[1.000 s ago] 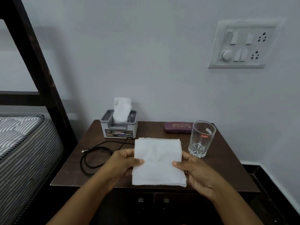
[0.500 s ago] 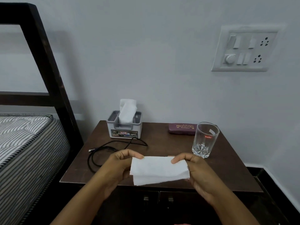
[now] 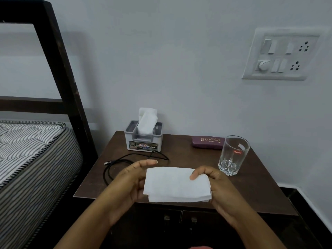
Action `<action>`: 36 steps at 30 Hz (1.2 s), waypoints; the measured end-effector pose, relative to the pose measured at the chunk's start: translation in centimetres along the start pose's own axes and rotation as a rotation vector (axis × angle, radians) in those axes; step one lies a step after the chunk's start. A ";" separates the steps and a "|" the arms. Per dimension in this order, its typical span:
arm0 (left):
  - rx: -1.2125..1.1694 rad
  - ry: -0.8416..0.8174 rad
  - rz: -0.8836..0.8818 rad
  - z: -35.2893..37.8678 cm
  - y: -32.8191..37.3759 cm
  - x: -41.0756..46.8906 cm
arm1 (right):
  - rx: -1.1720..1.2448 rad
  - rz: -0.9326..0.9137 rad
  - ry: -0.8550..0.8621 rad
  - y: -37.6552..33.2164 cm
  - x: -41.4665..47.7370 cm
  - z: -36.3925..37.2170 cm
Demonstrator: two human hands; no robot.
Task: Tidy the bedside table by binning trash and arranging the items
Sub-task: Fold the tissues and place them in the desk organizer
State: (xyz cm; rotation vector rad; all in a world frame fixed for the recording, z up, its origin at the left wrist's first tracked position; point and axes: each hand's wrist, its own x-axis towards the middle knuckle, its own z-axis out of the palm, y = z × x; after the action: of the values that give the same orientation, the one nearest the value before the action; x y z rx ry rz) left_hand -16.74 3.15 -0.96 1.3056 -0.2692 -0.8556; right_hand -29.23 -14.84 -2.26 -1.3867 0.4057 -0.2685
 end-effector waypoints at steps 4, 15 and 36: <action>-0.036 -0.036 -0.139 0.0 0.4 0.3 | -0.075 -0.058 0.009 0.0 0.6 0.5; 0.533 -0.203 -0.187 -1.3 1.7 1.2 | -0.160 -0.029 -0.270 -0.7 3.4 1.1; 0.151 0.132 0.524 -4.8 7.5 11.2 | -0.558 -0.376 0.108 -3.5 14.1 8.8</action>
State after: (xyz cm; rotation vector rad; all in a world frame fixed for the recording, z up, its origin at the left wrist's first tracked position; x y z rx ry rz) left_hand -3.19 -0.82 1.46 1.3383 -0.5500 -0.3085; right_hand -12.56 -13.41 0.61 -2.0056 0.3165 -0.5697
